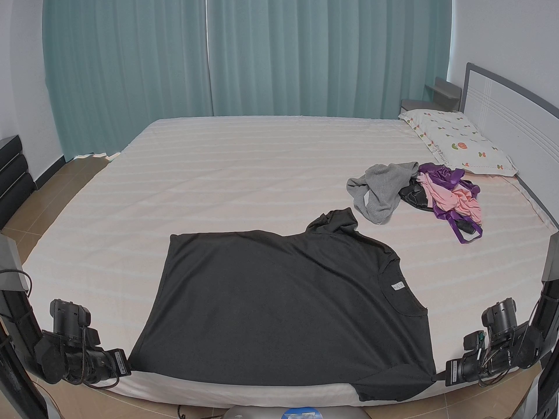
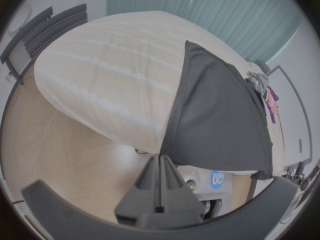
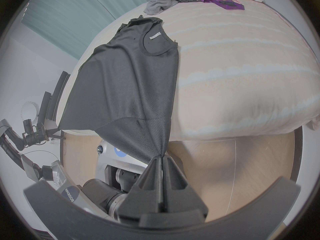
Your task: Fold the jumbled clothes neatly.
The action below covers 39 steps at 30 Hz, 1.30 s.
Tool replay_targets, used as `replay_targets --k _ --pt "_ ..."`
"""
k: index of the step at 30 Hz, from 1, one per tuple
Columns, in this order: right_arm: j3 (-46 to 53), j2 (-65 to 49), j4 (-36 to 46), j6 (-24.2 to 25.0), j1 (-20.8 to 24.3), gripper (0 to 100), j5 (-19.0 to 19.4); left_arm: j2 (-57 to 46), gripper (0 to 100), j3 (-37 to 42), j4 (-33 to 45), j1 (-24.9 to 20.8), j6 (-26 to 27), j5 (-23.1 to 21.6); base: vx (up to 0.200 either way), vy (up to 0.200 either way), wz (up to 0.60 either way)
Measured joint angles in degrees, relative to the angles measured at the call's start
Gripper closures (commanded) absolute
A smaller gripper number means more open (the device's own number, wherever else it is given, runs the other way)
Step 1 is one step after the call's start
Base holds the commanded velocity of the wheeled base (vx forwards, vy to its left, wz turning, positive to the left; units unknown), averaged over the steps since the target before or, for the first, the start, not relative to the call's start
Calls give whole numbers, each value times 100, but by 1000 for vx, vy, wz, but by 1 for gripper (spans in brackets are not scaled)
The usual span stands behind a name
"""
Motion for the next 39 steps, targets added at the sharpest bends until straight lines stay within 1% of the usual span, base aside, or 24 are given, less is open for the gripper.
replay_targets --k 1,2,11,17,22,25,29,34,38,39 --pt "-2 49 -93 -1 0 100 -5 17 0 0 -4 0 -2 -5 0 0 0" --pt "-2 112 -206 -1 0 0 -21 44 0 0 -11 0 -7 -5 0 0 0" --pt "-2 700 -1432 93 -29 0 -66 268 0 0 -34 -30 -60 -68 0 0 0" --pt "0 603 -1875 557 -73 0 -55 319 0 -56 -72 -13 -111 -99 0 0 0" --pt "-2 344 -2321 823 -101 0 -60 265 0 -146 -375 -9 -588 -178 0 0 0" --pt "0 234 -2514 864 -112 0 -66 234 0 -183 -536 16 -695 -358 0 0 0" --pt "-2 176 -2770 880 -140 0 -68 232 0 -229 -578 102 -829 -438 0 0 0" --pt "-63 173 -2932 880 -145 0 -66 240 0 -278 -595 173 -1026 -653 0 200 0" --pt "-133 187 -2948 886 -126 0 -46 238 0 -289 -592 201 -1037 -686 0 200 0" --pt "-144 193 -2949 889 -121 0 -49 238 0 -290 -595 199 -1036 -690 0 0 0"
